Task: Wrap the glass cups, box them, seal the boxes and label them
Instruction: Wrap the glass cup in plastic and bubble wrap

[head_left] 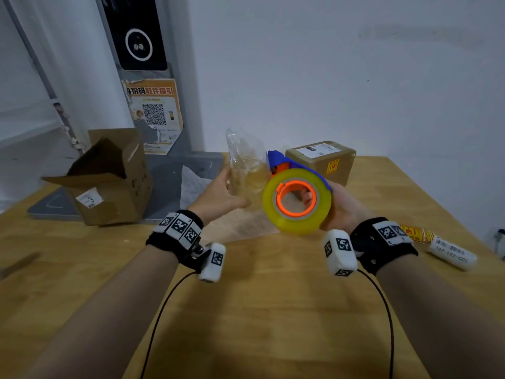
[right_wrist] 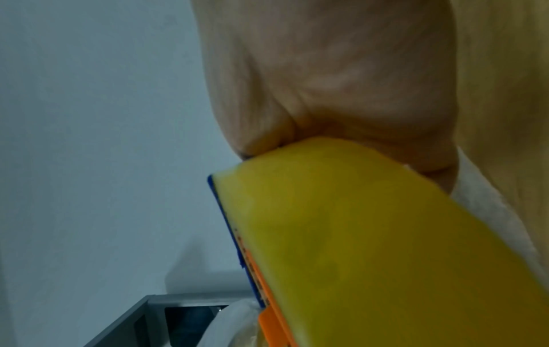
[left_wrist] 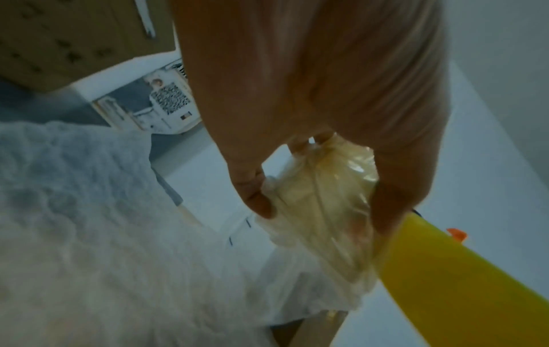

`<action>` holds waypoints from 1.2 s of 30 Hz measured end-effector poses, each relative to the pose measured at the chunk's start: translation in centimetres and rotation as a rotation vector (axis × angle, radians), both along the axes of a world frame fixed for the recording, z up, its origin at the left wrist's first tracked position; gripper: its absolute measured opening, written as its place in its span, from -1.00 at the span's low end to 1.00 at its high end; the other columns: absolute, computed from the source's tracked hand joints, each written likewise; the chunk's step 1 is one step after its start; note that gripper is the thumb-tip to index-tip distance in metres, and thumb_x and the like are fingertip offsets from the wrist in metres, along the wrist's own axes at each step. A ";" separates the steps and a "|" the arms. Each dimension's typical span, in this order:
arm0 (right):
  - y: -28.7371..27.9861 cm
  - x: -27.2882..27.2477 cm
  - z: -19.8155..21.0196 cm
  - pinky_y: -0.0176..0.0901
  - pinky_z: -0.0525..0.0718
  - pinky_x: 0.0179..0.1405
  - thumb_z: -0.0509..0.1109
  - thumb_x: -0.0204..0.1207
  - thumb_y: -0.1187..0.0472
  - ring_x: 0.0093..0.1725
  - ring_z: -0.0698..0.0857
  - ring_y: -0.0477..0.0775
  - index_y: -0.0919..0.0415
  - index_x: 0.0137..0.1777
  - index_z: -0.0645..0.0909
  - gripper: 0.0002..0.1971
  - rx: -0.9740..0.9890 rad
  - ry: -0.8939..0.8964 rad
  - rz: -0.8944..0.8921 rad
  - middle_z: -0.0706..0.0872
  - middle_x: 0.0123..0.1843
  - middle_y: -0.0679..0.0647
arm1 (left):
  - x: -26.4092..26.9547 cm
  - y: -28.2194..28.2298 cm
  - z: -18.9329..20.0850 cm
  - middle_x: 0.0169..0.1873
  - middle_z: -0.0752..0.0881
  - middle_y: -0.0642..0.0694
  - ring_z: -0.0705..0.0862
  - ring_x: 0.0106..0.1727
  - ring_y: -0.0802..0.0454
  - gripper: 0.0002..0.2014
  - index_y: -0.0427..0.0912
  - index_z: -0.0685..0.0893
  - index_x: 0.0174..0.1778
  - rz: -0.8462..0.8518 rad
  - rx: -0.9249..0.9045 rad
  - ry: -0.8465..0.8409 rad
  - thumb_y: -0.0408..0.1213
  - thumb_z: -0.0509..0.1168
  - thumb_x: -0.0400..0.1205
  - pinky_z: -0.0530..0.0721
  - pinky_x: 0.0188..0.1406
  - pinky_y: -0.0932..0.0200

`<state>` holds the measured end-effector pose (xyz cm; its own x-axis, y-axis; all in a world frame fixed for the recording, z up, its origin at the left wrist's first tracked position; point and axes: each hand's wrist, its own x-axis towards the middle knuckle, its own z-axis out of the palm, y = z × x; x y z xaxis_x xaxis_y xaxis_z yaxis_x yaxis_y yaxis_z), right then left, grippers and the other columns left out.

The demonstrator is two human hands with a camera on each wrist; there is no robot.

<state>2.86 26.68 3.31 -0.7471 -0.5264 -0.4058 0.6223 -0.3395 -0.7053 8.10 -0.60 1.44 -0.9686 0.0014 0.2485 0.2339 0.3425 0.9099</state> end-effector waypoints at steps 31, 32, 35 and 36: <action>-0.4 2.7 -0.3 -0.16 0.78 -0.36 0.40 0.71 0.02 -0.40 0.73 -0.02 0.22 -0.11 0.75 -0.71 0.068 -0.019 0.030 0.76 -0.32 0.06 | -2.5 -0.4 -1.2 0.00 0.80 0.12 0.78 0.07 0.12 -0.30 0.01 0.70 0.22 0.663 -0.001 0.015 0.11 0.72 0.19 0.74 0.05 0.18; -0.5 2.9 -0.6 -0.15 0.78 -0.36 0.39 0.72 0.01 -0.39 0.73 -0.01 0.22 -0.10 0.75 -0.71 0.062 -0.028 0.034 0.76 -0.32 0.06 | -2.6 0.2 -1.0 0.05 0.80 0.10 0.78 0.10 0.08 -0.25 0.02 0.67 0.24 0.668 -0.003 0.023 0.16 0.71 0.15 0.77 0.13 0.07; -0.7 3.4 -1.1 -0.11 0.79 -0.34 0.38 0.72 -0.02 -0.38 0.74 0.02 0.20 -0.09 0.74 -0.70 0.075 -0.024 0.056 0.76 -0.31 0.06 | -2.8 2.0 -1.2 0.16 0.77 -0.05 0.73 0.22 -0.10 -0.21 -0.04 0.57 0.26 0.692 -0.064 -0.024 0.16 0.69 0.19 0.71 0.23 -0.04; -0.7 3.6 -1.1 -0.11 0.79 -0.35 0.38 0.72 -0.03 -0.40 0.74 0.03 0.19 -0.11 0.73 -0.69 0.084 -0.026 0.064 0.76 -0.33 0.07 | -2.9 2.5 -1.4 0.15 0.75 -0.08 0.70 0.26 -0.17 -0.22 0.00 0.52 0.22 0.702 -0.089 -0.033 0.21 0.68 0.18 0.68 0.25 -0.08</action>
